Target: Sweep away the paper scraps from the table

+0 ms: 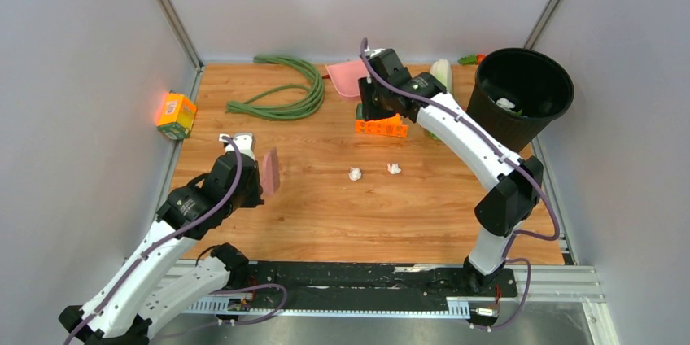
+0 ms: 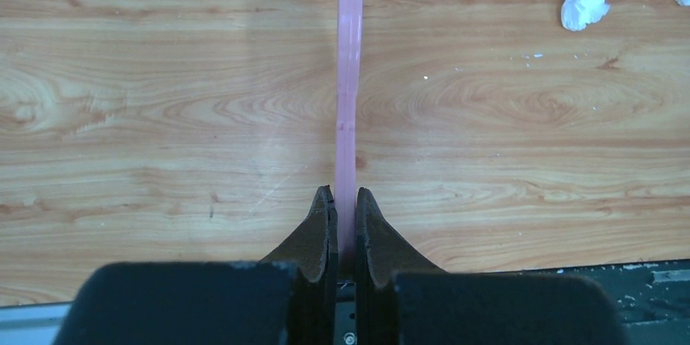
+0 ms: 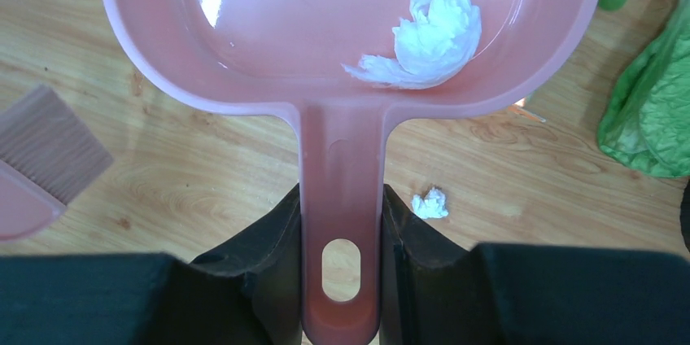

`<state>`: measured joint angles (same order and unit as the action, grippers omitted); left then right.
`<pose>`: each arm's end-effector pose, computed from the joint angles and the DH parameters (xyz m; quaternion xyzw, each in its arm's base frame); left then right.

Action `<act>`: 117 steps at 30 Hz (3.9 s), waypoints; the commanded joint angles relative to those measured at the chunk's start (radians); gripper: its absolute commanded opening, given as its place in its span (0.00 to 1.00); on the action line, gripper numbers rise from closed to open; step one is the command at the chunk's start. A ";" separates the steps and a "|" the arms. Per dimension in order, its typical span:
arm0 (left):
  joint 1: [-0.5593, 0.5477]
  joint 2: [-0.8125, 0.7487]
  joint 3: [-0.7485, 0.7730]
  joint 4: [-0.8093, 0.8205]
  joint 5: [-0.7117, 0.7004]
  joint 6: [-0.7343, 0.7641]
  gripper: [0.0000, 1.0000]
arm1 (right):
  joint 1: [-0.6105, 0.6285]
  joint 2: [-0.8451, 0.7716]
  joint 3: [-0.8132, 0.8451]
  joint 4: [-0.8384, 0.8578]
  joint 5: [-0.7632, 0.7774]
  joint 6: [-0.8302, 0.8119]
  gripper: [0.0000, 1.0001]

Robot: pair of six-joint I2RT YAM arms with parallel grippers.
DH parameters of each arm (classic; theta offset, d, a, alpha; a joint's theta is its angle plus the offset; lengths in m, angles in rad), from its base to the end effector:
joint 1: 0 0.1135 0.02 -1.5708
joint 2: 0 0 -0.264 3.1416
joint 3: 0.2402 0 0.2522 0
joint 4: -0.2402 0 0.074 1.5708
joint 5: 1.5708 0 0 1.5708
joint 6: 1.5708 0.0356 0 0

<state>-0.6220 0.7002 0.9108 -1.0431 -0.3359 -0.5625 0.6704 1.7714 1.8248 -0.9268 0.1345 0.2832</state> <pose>0.1024 -0.0590 0.3139 -0.0329 0.9209 -0.0692 0.3822 0.3040 0.2350 0.3614 -0.1579 0.9246 0.1003 0.3319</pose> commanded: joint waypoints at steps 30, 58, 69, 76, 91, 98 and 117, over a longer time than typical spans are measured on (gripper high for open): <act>0.002 0.007 -0.013 0.095 0.067 0.013 0.00 | -0.773 -0.273 0.015 0.144 -0.605 0.381 0.00; 0.002 -0.004 -0.024 0.118 0.116 0.038 0.00 | -0.979 -0.417 -0.547 1.056 -1.002 1.158 0.00; 0.002 0.001 -0.029 0.130 0.166 0.059 0.00 | -1.002 -0.535 -0.835 1.461 -0.937 1.504 0.00; -0.007 -0.010 -0.030 0.133 0.201 0.076 0.00 | -1.009 -0.615 -0.910 1.548 -0.846 1.646 0.00; -0.035 -0.005 -0.023 0.121 0.143 0.052 0.00 | -1.000 -0.659 -0.602 0.803 -0.971 1.038 0.00; -0.035 0.106 0.048 0.232 0.374 0.053 0.00 | -0.798 -0.725 -0.527 0.341 -0.787 0.702 0.00; -0.036 0.571 0.349 0.324 0.452 0.104 0.00 | 0.067 -0.598 -0.524 -0.290 -0.061 0.545 0.00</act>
<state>-0.6548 1.2316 1.2247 -0.7879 0.0566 -0.4400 0.6666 1.1656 1.3209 -1.1225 -0.0559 0.8097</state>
